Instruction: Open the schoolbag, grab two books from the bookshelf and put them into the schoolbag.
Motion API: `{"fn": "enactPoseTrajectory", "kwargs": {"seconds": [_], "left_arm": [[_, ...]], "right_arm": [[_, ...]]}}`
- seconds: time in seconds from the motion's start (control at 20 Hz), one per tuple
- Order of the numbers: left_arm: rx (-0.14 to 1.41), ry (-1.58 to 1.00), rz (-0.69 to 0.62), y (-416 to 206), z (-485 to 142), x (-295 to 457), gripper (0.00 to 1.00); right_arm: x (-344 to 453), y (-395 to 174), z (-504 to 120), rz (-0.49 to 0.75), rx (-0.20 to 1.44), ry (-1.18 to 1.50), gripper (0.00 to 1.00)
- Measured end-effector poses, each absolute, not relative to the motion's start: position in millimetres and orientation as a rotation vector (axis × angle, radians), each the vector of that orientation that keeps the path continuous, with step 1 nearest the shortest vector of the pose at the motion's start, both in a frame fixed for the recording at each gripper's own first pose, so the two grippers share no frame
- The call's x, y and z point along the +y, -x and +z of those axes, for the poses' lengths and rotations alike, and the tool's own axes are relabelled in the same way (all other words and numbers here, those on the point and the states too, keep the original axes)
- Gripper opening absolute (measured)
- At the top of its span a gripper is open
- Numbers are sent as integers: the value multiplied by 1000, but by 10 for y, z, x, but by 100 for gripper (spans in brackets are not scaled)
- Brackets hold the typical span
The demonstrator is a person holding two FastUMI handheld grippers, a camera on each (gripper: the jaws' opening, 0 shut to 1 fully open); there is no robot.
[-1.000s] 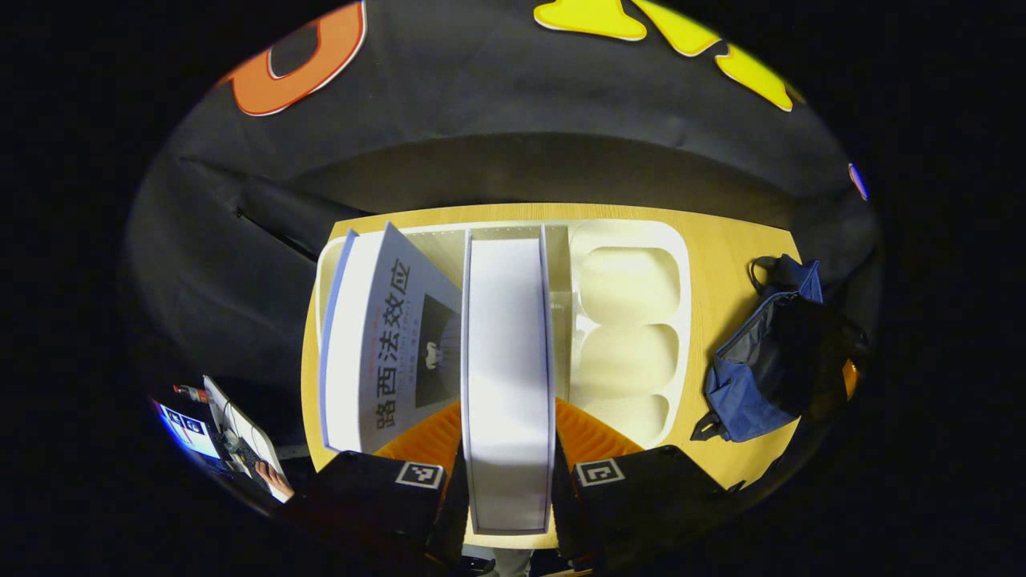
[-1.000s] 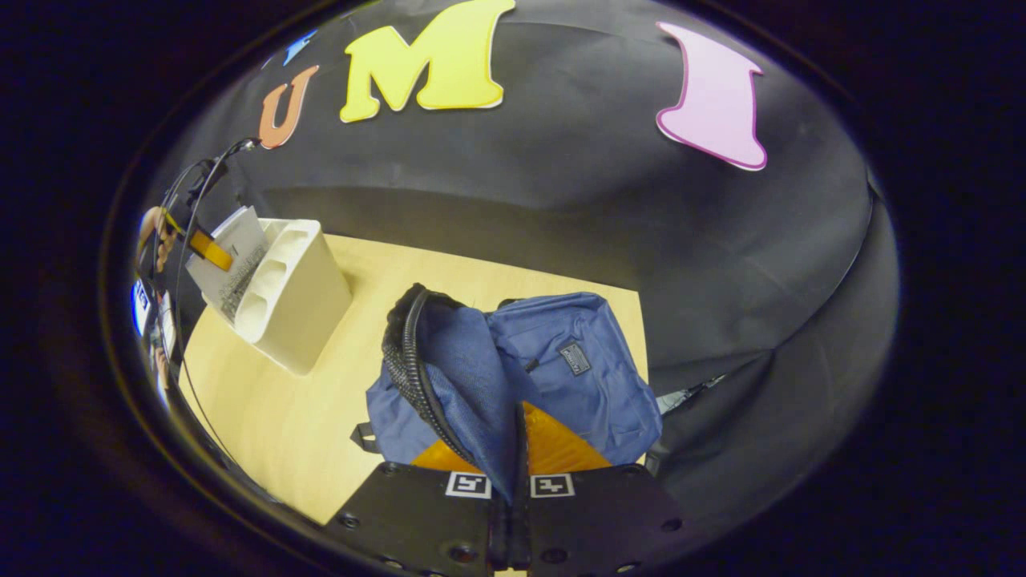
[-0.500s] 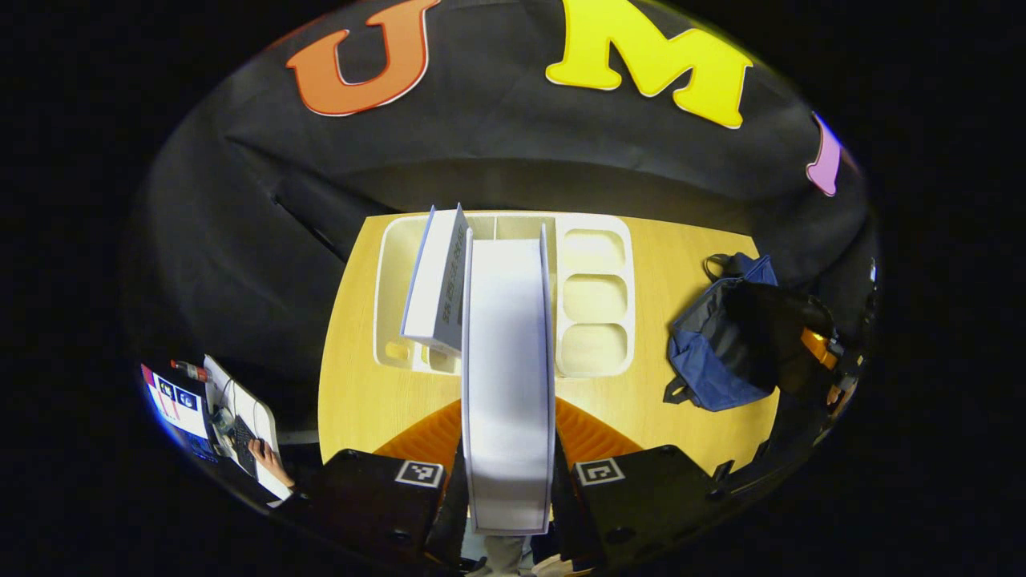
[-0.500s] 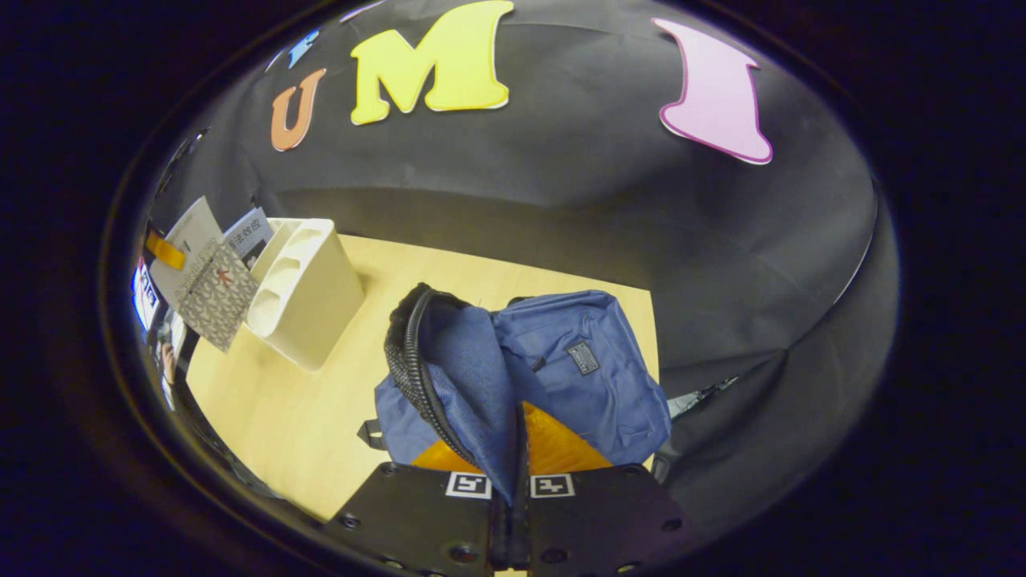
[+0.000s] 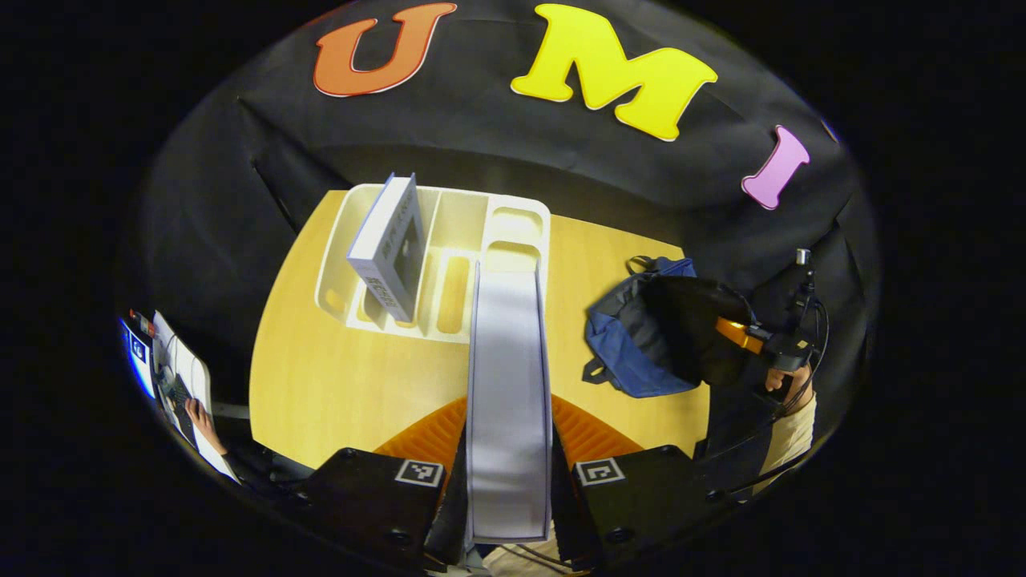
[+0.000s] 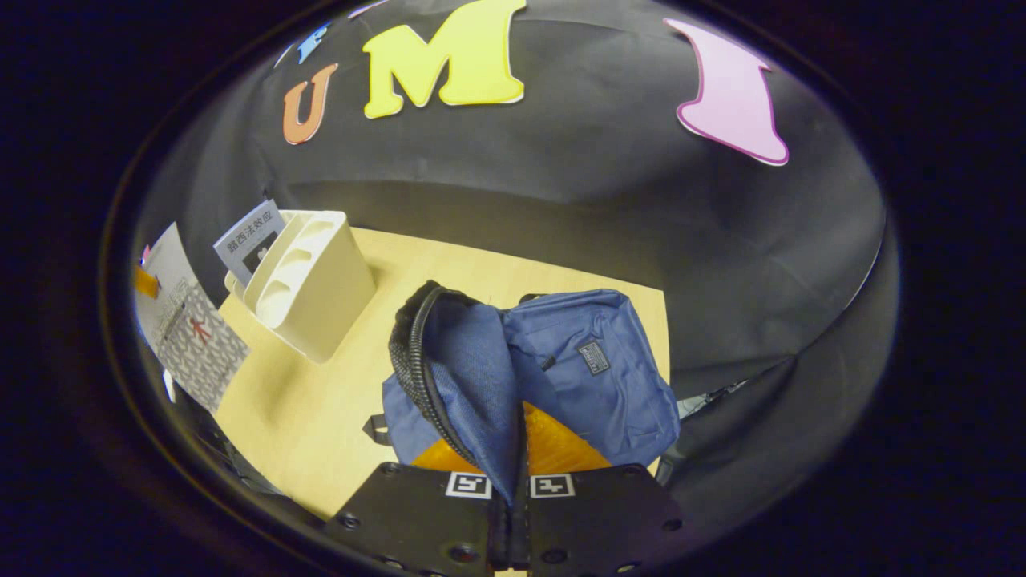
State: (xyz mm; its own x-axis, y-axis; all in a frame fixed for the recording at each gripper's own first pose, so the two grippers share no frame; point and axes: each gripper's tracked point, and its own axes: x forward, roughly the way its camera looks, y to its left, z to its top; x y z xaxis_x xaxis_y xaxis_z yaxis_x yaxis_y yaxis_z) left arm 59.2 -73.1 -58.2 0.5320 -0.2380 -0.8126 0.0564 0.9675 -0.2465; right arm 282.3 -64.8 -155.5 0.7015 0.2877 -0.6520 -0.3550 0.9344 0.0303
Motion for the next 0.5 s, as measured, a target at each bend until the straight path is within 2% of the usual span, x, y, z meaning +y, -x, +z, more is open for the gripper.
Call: {"fn": "enactPoseTrajectory", "kwargs": {"seconds": [0.3, 0.5], "left_arm": [[1065, 222, -300, -659, -840, -1470, 46], [1068, 360, -390, -886, -1035, -2077, 45]], "right_arm": [[-628, -2827, -1526, 366, 712, 113, 3], [-655, -2831, -1534, 371, 727, 80, 3]]}}
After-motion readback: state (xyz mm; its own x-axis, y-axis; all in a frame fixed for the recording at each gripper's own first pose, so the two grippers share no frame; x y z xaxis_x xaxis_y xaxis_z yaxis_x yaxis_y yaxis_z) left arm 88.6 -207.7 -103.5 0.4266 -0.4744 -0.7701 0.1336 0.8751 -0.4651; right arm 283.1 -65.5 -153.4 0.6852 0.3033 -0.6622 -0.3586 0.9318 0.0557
